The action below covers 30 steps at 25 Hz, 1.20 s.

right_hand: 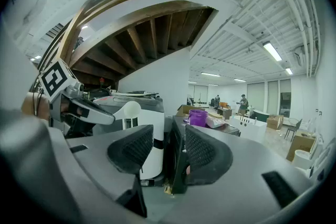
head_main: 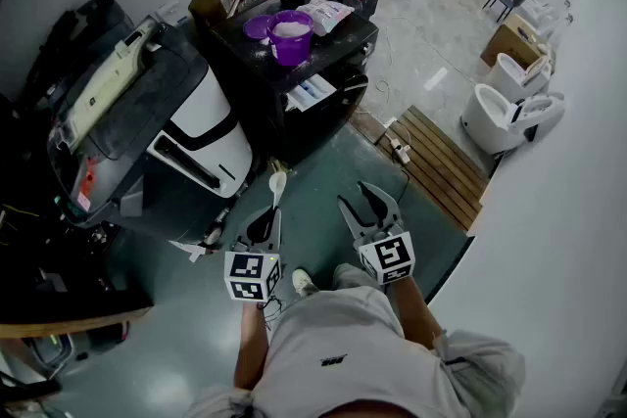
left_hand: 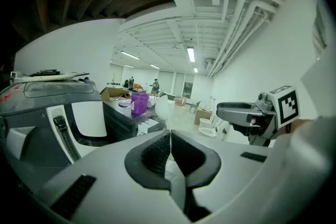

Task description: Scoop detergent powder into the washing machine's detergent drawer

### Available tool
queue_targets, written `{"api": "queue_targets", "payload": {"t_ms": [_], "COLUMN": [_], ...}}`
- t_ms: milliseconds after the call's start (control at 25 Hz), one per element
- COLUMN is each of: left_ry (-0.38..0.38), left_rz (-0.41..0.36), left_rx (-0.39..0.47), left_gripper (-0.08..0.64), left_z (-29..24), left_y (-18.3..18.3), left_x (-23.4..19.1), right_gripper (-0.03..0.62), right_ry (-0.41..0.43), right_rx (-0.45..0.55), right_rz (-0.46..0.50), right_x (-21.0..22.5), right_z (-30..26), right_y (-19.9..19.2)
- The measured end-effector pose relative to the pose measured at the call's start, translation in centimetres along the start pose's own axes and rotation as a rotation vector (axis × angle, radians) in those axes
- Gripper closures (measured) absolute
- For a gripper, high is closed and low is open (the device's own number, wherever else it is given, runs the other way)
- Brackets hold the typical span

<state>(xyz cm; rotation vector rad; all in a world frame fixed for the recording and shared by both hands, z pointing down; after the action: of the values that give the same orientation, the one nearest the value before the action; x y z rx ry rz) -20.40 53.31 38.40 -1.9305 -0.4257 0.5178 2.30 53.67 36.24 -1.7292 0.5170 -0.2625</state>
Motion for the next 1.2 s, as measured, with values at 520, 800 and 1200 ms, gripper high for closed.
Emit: {"api": "queue_targets", "payload": {"t_ms": [520,800,1200], "left_ry": [0.012,0.033,0.085], "left_rz": [0.023,0.023,0.004], "left_rx": [-0.010,-0.035,0.008], "left_gripper": [0.543,0.543,0.543], "left_z": [-5.6,-12.4,-18.9], "left_y": [1.3,3.6,7.2], "left_x": [-2.1,-2.5,-1.3], "right_gripper": [0.405,0.405,0.405], "right_ry": [0.046,0.105,0.134], "right_rx": [-0.029,-0.056,-0.005], "right_rz": [-0.057,-0.037,-0.044], "right_x": [3.1,8.6,16.3], "right_z": [-5.5,-10.4,-14.0], "right_y": [-0.9,-1.2,-0.2]}}
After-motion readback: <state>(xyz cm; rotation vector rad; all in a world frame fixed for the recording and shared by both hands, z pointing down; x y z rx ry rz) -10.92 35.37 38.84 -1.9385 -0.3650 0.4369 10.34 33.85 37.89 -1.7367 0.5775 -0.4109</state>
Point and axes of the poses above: the fingertips, and each gripper's own axes: z backward along the fingers, x to its right, y out of its top, the point moved 8 cm from there along z, backward along the fingers, and after that the axes turned 1 degree about z, right-handed, at the moved point
